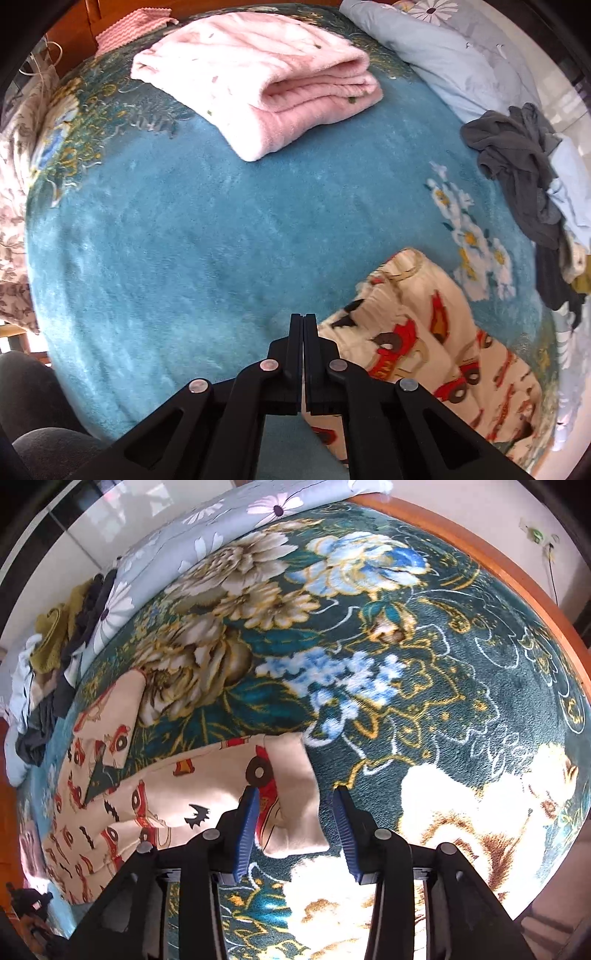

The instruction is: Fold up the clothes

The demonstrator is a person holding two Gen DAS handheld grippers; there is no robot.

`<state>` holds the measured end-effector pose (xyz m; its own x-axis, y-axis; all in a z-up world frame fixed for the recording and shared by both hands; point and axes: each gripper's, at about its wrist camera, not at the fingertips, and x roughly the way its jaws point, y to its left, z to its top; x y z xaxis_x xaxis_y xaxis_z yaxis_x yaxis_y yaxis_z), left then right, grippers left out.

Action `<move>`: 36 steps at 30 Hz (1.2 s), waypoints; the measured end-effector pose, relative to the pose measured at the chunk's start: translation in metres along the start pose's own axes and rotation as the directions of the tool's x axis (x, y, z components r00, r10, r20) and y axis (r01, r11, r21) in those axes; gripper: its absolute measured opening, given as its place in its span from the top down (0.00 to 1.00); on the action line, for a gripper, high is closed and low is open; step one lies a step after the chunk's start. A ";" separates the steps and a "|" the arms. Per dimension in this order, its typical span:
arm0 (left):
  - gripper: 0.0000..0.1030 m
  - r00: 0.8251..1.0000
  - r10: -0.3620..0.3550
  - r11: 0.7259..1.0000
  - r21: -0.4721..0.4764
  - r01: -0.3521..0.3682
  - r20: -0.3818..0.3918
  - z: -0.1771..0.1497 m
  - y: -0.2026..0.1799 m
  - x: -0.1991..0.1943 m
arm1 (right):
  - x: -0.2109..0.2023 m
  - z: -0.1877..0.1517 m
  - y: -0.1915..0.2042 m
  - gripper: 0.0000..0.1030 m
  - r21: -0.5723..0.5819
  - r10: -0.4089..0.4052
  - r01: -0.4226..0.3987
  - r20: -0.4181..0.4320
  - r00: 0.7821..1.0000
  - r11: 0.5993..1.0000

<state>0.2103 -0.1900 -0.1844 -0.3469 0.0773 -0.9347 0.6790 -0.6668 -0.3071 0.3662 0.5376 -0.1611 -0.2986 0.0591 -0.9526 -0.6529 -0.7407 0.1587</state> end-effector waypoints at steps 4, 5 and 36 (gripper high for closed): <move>0.97 0.994 -0.112 0.994 0.004 0.112 -0.017 -0.006 -0.003 -0.003 | 0.013 0.015 -0.010 0.58 0.050 0.004 -0.004 -0.005 1.000 0.999; 0.97 0.993 -0.113 0.993 0.010 0.114 -0.011 -0.007 -0.003 -0.006 | 0.023 0.019 -0.008 0.58 0.055 0.005 -0.004 -0.028 1.000 0.998; 0.97 0.973 -0.228 0.957 0.172 0.231 -0.037 -0.023 -0.053 0.001 | 0.029 0.064 0.151 0.50 -0.293 -0.003 0.041 0.130 0.992 0.955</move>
